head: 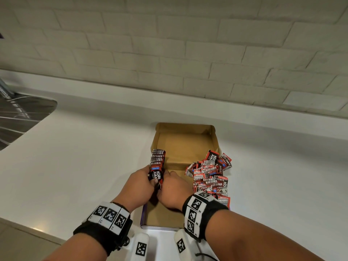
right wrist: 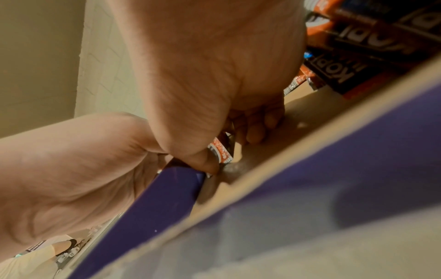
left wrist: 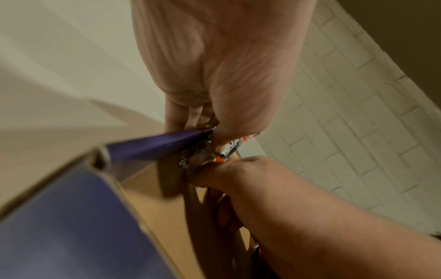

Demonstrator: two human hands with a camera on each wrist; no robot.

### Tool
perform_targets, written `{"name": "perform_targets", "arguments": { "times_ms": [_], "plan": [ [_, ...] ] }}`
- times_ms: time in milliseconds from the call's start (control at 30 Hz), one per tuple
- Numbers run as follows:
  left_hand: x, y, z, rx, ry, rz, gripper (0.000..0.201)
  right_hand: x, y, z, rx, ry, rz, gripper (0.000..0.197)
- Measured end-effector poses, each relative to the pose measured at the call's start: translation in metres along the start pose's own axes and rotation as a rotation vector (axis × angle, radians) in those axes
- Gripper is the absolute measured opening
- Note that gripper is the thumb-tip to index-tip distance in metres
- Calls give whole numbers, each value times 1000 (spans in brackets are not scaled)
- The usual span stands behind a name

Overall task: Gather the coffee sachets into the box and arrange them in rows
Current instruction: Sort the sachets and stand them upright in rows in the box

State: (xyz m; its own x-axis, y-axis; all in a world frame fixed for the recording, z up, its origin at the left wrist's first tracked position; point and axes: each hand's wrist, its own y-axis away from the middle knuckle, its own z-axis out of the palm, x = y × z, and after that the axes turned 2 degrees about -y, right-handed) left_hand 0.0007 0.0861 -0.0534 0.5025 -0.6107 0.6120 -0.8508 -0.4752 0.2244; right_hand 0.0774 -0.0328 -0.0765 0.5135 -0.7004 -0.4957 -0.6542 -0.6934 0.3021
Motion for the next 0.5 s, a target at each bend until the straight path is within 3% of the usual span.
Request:
{"name": "perform_targets", "arguments": {
  "times_ms": [267,367,500],
  "plan": [
    [-6,-1,-2,-28,51,-4,50,-2,2,-6,-27,-12,5,55],
    [-12,0,-8,-65,132,-77,69,-6,8,-25,-105,12,1,40],
    [-10,6,-29,81,125,-133,70,-15,33,-75,-221,13,-71,29]
  ]
}}
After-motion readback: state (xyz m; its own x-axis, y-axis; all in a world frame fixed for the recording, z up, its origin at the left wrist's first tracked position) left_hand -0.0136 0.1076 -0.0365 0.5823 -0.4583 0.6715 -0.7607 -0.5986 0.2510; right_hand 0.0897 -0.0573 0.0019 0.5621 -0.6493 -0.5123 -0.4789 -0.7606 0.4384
